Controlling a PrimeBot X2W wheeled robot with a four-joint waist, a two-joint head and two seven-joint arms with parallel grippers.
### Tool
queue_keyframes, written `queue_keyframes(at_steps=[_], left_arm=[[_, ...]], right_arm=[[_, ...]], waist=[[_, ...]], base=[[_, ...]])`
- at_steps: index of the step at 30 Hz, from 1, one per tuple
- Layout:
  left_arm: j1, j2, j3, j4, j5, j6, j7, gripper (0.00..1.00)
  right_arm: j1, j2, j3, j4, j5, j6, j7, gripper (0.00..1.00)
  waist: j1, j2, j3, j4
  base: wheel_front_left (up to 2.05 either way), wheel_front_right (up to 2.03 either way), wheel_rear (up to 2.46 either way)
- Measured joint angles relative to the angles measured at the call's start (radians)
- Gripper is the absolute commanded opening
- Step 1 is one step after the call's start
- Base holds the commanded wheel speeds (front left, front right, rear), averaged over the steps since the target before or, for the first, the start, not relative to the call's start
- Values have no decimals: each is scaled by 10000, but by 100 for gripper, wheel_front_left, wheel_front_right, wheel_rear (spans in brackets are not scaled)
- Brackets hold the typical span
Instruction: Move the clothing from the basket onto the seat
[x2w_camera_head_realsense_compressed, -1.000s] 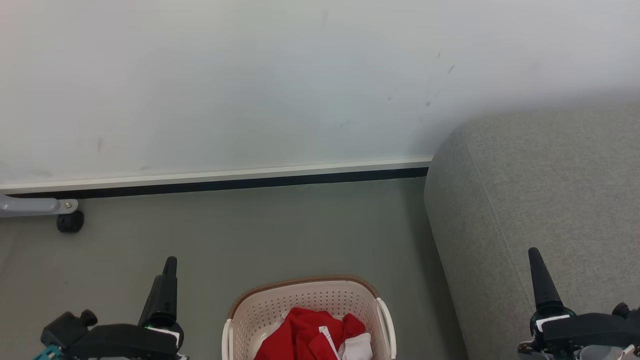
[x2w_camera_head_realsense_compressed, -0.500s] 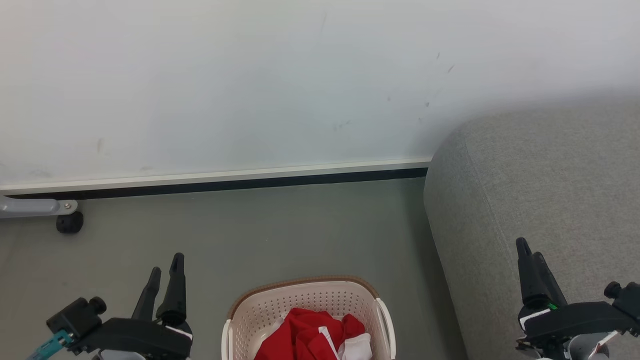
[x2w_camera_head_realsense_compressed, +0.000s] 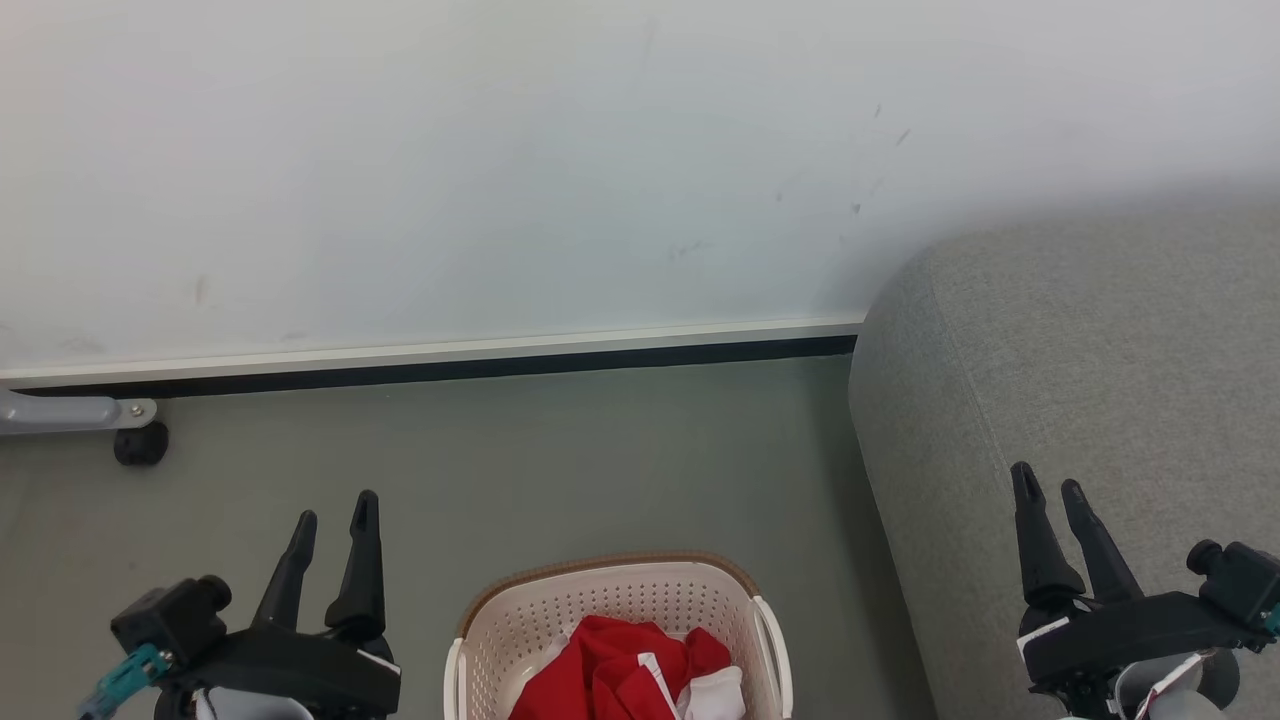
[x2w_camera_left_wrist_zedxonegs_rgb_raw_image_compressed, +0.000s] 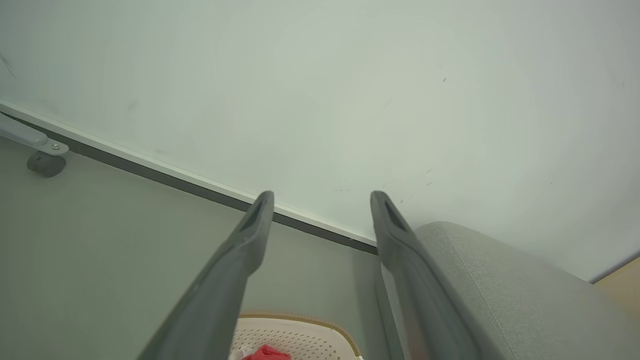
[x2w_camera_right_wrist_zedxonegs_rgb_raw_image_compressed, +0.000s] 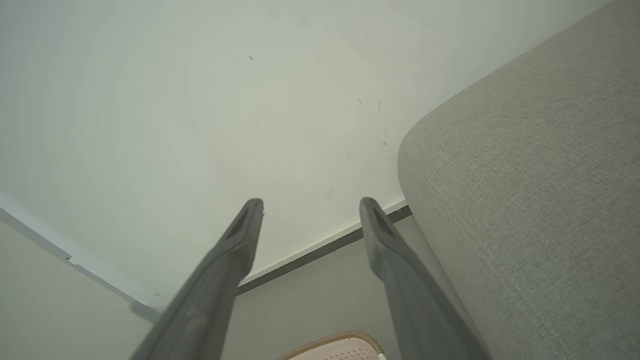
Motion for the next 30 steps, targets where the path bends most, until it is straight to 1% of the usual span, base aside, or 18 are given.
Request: queue_keyframes(at_steps=[4,10,13,20,22,30], left_arm=[[-23,36,-71,-48,393,50,-159,100],[-50,88,-201,-117,993,94,-345,100],[-56,119,-265,-159,1400,127,-422,100],[-60,157,-382,-245,2186,178,-685,100],[-61,173,-395,-267,2477,182,-746,100],[-79,201,-522,-366,3367,265,-1032,100]], right_arm=[[-7,-81,144,-56,-428,-77,-153,100],[-27,-146,301,-138,-988,-88,-336,100],[-50,-215,387,-165,-1377,-159,-430,100],[-58,-336,600,-244,-2155,-180,-673,100],[-78,-372,637,-270,-2366,-249,-742,100],[-207,-495,819,-414,-3287,-261,-1037,100]], waist=[[0,0,-13,13],[0,0,-39,23],[0,0,-48,27],[0,0,-57,29],[0,0,-57,27],[0,0,-55,21]], base=[[0,0,0],[0,0,0],[0,0,0],[0,0,0],[0,0,0],[0,0,0]])
